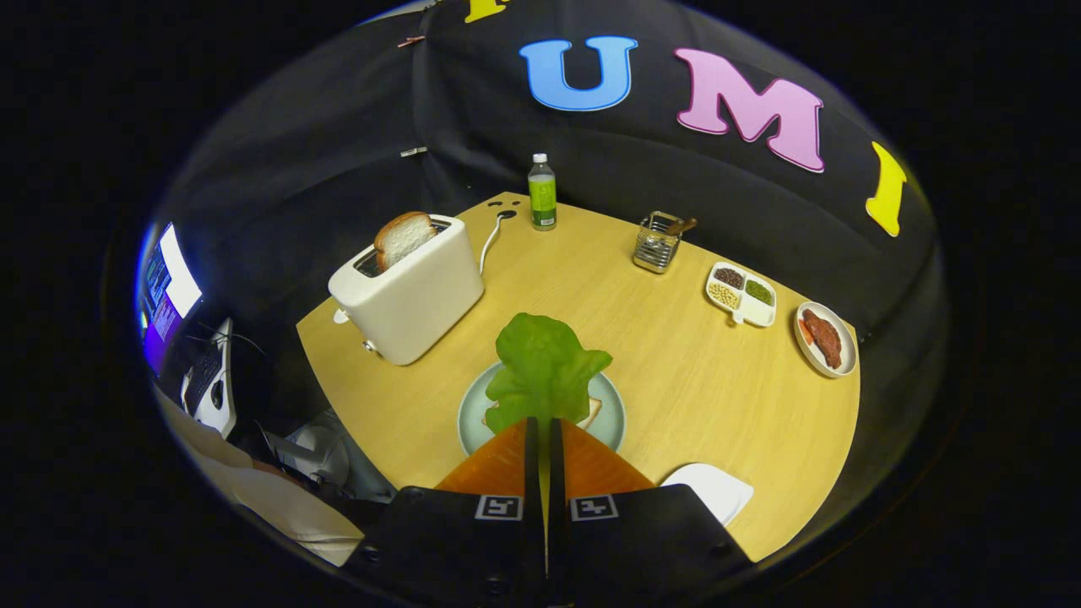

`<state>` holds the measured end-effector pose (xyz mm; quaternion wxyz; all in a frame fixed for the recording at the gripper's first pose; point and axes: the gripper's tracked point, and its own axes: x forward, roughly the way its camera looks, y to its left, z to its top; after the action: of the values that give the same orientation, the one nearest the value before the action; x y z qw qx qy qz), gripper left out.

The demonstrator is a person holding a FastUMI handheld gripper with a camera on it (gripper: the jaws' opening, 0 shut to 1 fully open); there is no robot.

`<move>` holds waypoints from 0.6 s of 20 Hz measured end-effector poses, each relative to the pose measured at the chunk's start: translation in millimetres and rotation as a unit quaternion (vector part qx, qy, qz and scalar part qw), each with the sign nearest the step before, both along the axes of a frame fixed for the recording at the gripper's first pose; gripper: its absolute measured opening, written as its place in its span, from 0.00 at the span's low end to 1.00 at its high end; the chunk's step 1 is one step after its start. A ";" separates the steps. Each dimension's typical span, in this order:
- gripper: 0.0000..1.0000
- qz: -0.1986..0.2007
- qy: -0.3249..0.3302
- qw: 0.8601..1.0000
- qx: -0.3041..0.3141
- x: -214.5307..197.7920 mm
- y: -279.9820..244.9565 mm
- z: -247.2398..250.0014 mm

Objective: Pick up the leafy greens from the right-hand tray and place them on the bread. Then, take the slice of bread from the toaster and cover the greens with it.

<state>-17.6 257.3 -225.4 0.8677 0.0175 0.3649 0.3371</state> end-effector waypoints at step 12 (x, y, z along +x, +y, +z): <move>0.82 -0.070 0.007 0.994 -0.079 32.5 34.5 -56.8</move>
<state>14.9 291.8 -282.2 0.8853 -0.0236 0.3944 0.2451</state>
